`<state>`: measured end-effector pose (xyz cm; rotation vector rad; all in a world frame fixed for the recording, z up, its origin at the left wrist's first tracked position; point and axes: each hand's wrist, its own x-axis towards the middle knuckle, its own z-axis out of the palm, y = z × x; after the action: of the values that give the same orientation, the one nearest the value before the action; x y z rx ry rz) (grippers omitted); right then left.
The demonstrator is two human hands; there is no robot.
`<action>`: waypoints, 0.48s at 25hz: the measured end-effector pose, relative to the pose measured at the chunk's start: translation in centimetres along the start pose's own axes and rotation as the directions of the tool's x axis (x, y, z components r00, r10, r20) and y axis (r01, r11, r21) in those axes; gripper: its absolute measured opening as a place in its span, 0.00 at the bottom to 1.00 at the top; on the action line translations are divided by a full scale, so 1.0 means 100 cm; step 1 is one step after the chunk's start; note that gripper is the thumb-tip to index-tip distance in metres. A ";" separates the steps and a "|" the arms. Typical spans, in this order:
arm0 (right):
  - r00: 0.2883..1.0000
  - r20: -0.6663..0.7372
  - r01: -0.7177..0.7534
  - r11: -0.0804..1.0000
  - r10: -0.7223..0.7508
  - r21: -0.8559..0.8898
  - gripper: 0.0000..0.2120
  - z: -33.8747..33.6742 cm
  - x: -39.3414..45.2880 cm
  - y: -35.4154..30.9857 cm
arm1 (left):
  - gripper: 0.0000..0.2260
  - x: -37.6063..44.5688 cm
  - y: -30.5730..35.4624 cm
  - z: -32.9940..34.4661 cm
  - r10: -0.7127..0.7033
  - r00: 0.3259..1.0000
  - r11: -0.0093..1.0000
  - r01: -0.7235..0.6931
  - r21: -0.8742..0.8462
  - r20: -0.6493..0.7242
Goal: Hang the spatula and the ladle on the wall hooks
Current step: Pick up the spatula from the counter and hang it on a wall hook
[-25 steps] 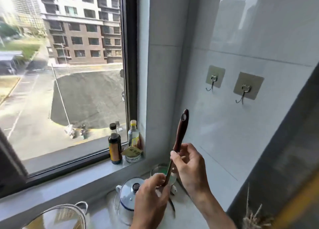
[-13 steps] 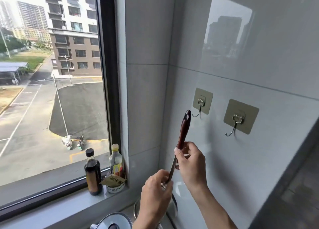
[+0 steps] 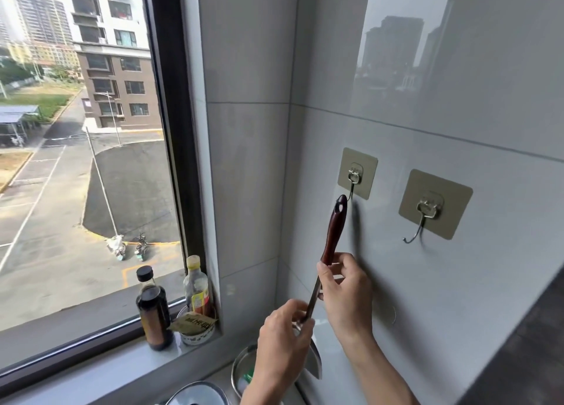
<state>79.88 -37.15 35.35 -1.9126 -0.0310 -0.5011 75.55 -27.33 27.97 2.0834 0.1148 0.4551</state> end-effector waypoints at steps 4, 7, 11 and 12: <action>1.000 -0.012 -0.012 0.999 0.011 -0.039 0.05 -0.002 -0.004 0.008 | 0.06 0.010 0.000 0.010 -0.022 0.998 0.998 0.026 -0.061 0.061; 0.999 0.021 -0.030 0.999 0.031 -0.030 0.11 -0.004 -0.012 0.018 | 0.05 0.020 0.003 0.019 -0.025 0.998 0.996 0.030 -0.083 0.061; 0.994 0.111 -0.019 1.000 0.020 -0.014 0.20 -0.010 -0.032 0.031 | 0.05 0.032 -0.003 0.031 -0.016 0.998 0.999 0.018 -0.043 0.053; 0.993 0.121 -0.009 1.000 0.011 -0.018 0.20 -0.013 -0.037 0.037 | 0.06 0.034 -0.005 0.034 -0.023 0.999 1.000 0.024 -0.019 0.047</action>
<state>77.03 -38.97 31.16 -1.9573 -0.0960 -0.3787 80.01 -28.90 26.95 2.0700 0.1072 0.3919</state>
